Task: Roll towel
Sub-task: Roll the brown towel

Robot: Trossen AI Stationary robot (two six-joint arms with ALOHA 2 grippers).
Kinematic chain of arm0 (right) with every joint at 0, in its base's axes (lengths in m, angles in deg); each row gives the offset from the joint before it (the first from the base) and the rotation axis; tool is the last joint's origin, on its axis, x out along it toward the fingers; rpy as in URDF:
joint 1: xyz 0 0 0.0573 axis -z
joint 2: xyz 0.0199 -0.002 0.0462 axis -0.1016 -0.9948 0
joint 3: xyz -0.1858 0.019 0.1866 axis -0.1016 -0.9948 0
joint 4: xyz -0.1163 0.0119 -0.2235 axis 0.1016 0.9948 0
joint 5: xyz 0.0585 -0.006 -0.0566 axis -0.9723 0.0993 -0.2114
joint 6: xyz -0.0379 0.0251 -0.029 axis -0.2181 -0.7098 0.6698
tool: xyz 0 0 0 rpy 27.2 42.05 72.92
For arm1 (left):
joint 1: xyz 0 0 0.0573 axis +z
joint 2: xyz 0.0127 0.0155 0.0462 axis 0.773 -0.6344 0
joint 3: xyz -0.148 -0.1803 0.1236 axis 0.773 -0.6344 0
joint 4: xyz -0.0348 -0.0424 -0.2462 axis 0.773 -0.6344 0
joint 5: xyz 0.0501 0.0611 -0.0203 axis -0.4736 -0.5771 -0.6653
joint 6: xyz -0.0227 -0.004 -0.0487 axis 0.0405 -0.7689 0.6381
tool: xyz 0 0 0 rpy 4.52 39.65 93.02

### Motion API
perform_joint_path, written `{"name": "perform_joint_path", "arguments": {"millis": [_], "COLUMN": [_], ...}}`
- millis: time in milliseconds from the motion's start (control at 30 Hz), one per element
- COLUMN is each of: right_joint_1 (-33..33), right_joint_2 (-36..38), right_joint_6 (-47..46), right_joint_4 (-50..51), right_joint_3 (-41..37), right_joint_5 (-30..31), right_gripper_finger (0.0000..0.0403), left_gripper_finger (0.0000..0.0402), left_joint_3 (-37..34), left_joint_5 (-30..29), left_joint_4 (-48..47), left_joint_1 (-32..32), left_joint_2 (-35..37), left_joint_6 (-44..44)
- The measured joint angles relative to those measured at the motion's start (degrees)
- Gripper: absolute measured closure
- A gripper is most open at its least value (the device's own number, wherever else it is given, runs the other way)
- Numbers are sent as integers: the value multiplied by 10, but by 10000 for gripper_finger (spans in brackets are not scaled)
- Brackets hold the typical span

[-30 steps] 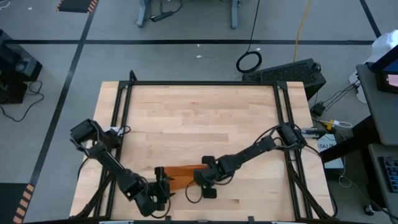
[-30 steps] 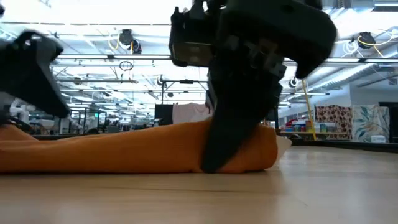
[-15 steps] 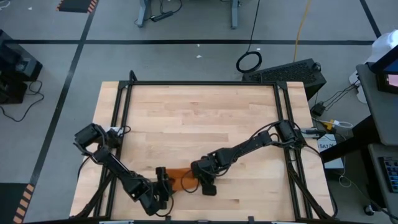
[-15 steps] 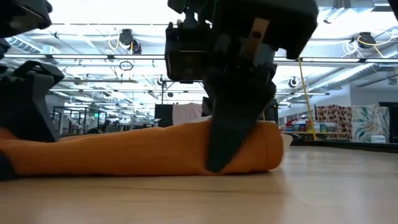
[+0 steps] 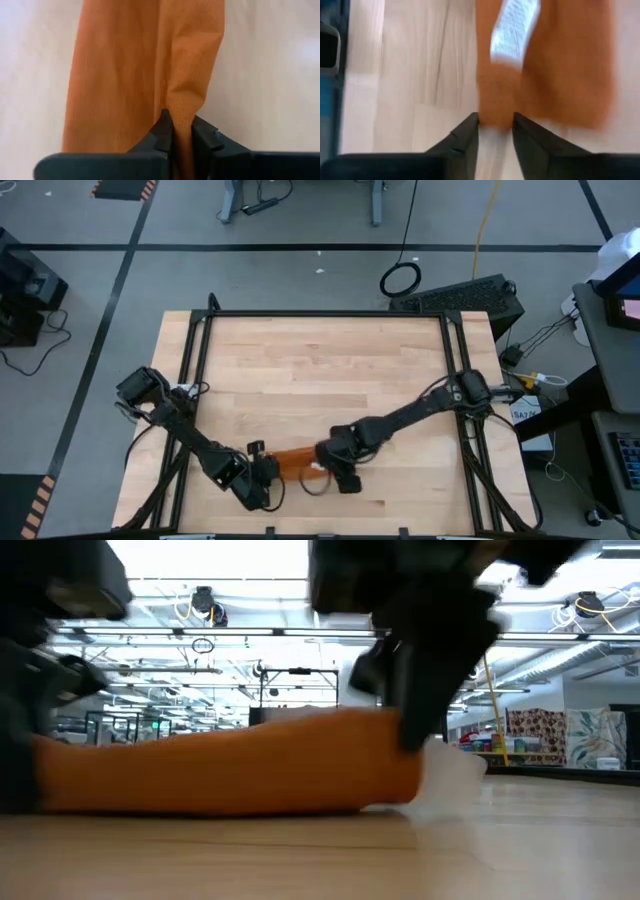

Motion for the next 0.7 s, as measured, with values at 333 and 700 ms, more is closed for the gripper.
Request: {"name": "perform_joint_path", "arguments": {"millis": [333,700], "right_joint_1": [-99,-140], "right_joint_2": [35,-29], "right_joint_6": [38,33], "right_joint_4": [-49,-62], "right_joint_3": [3,3], "right_joint_5": [241,376], "right_gripper_finger": [201,154], "left_gripper_finger": [373,374], "left_joint_3": [0,0], "left_joint_5": [142,197], "left_joint_4": [29,42], "left_joint_1": [62,115], "left_joint_2": [41,42], "left_joint_6": [-1,-31]}}
